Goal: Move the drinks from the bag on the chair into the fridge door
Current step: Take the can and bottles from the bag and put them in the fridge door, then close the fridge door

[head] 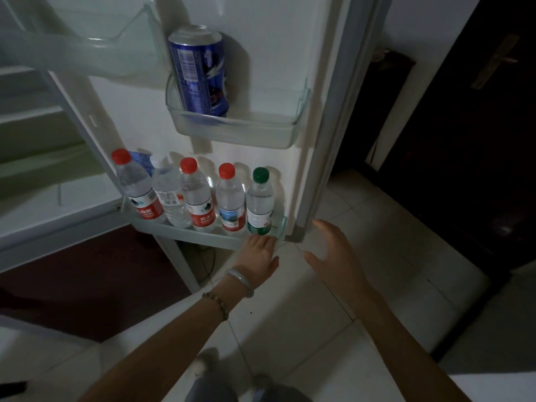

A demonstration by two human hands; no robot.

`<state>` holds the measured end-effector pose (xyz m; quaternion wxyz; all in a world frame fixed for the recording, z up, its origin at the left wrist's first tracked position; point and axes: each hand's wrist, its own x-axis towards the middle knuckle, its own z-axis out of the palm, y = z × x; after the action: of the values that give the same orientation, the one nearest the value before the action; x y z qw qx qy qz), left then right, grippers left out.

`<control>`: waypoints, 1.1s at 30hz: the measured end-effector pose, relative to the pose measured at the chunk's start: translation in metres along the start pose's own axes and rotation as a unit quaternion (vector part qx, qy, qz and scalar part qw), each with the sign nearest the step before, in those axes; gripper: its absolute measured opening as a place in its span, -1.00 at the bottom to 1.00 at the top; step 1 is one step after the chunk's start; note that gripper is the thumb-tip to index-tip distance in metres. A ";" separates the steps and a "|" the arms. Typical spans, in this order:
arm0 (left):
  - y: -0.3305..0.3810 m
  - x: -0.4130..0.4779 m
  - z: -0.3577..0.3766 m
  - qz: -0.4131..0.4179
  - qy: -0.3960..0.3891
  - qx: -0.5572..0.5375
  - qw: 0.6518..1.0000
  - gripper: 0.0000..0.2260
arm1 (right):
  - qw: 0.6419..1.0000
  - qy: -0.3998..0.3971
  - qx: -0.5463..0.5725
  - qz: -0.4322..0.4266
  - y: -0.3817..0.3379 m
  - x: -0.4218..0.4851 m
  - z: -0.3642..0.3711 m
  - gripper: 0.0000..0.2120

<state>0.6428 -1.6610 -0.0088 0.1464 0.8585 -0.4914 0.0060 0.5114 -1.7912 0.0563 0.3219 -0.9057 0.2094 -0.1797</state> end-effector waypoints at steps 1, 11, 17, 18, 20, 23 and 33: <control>0.000 -0.002 -0.001 -0.004 -0.002 -0.001 1.000 -0.59 | 1.000 0.001 0.000 -0.001 0.000 -0.002 -0.002 -0.39; -0.014 -0.057 -0.018 0.023 0.020 -0.053 0.998 -0.70 | 0.999 0.049 0.017 -0.018 -0.026 -0.039 -0.009 -0.40; -0.035 -0.124 -0.030 0.032 0.010 -0.053 0.998 -0.72 | 0.992 0.120 0.017 -0.020 -0.062 -0.085 0.002 -0.35; -0.039 -0.139 -0.033 0.026 0.006 -0.048 0.998 -0.72 | 0.992 0.123 0.017 -0.029 -0.066 -0.094 0.006 -0.35; -0.045 -0.169 -0.039 0.007 -0.001 -0.044 0.999 -0.68 | 0.992 0.115 0.036 -0.031 -0.078 -0.109 0.012 -0.34; -0.053 -0.216 -0.042 -0.036 0.011 -0.061 0.997 -0.61 | 0.994 0.088 0.054 -0.021 -0.096 -0.131 0.022 -0.25; -0.062 -0.361 -0.099 -0.165 0.203 -0.134 0.956 -0.50 | 0.992 0.000 0.052 -0.114 -0.173 -0.187 0.075 -0.32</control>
<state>0.5216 -1.3027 0.0148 0.3561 0.8808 -0.2987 0.0902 0.4326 -1.5388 0.0799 0.3458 -0.9057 0.0954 -0.2256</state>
